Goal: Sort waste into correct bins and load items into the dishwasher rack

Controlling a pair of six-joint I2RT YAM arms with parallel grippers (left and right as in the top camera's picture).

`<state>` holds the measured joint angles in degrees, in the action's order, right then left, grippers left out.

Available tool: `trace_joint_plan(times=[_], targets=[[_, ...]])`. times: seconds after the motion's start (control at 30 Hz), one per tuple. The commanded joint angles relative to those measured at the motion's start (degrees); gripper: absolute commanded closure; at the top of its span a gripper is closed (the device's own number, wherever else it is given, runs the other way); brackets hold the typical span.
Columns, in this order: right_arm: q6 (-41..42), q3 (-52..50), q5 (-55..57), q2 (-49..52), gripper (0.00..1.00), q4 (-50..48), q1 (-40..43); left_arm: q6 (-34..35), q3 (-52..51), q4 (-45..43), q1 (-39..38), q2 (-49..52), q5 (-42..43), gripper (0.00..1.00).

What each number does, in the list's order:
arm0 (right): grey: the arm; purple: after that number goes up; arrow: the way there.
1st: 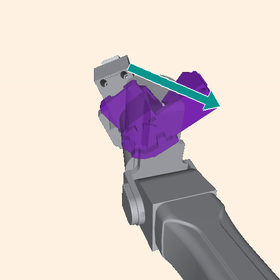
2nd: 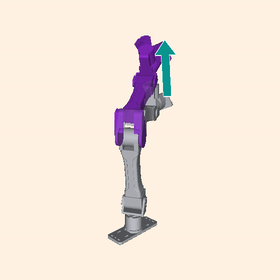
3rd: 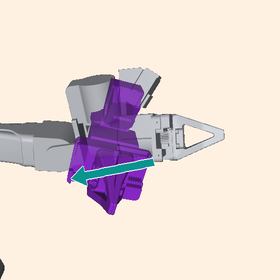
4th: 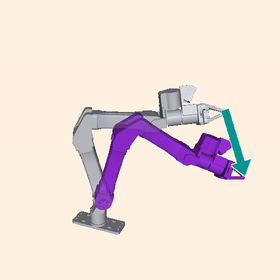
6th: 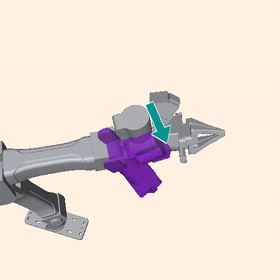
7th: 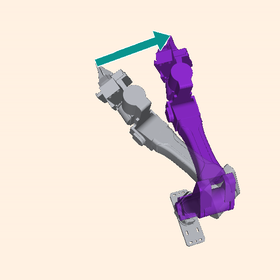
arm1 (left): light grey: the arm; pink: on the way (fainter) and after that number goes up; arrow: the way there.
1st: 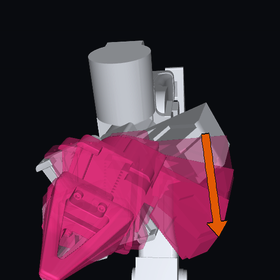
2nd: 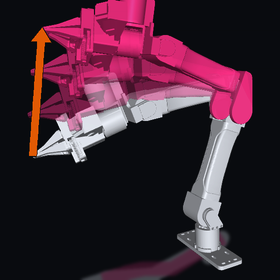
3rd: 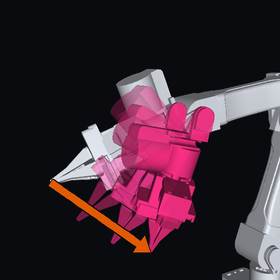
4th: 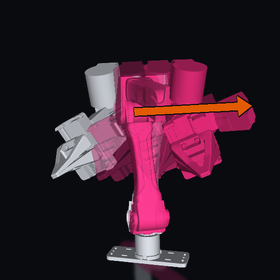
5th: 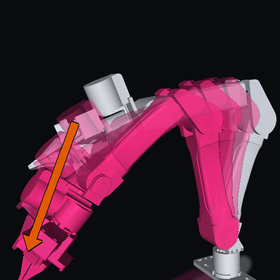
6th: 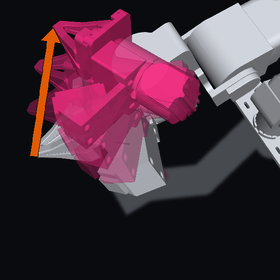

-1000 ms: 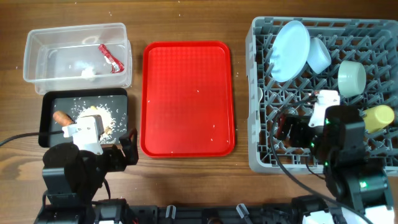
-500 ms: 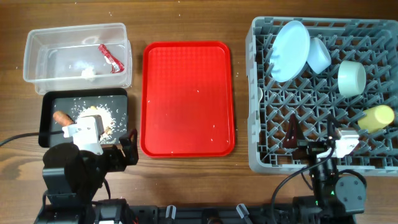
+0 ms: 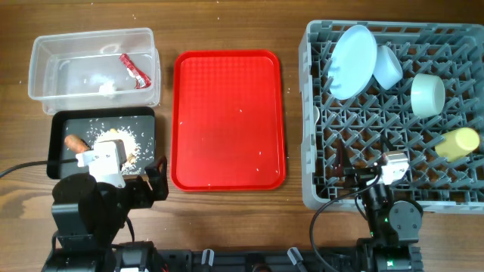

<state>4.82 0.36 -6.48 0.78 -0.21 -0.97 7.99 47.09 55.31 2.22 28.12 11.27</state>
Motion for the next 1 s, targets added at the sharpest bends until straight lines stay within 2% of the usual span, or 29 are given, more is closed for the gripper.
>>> trace_joint_plan(times=[0.0, 0.77, 0.87, 0.97], targets=[[-1.79, -0.07, -1.73, -0.57, 0.0, -0.35, 0.2, 0.15, -0.26, 0.02, 0.15, -0.31, 0.7, 0.0], [-1.79, -0.07, -1.73, -0.57, 0.0, -0.35, 0.2, 0.15, -0.26, 0.02, 0.15, -0.33, 0.7, 0.0], [-1.77, -0.07, -1.73, -0.57, 0.0, -0.35, 0.2, 0.13, -0.39, 4.57, 0.26, -2.84, 0.68, 0.0], [-1.79, -0.07, -1.73, -0.57, 0.0, -0.37, 0.2, -0.09, -4.52, 2.84, 0.26, -8.11, 0.52, 0.0]])
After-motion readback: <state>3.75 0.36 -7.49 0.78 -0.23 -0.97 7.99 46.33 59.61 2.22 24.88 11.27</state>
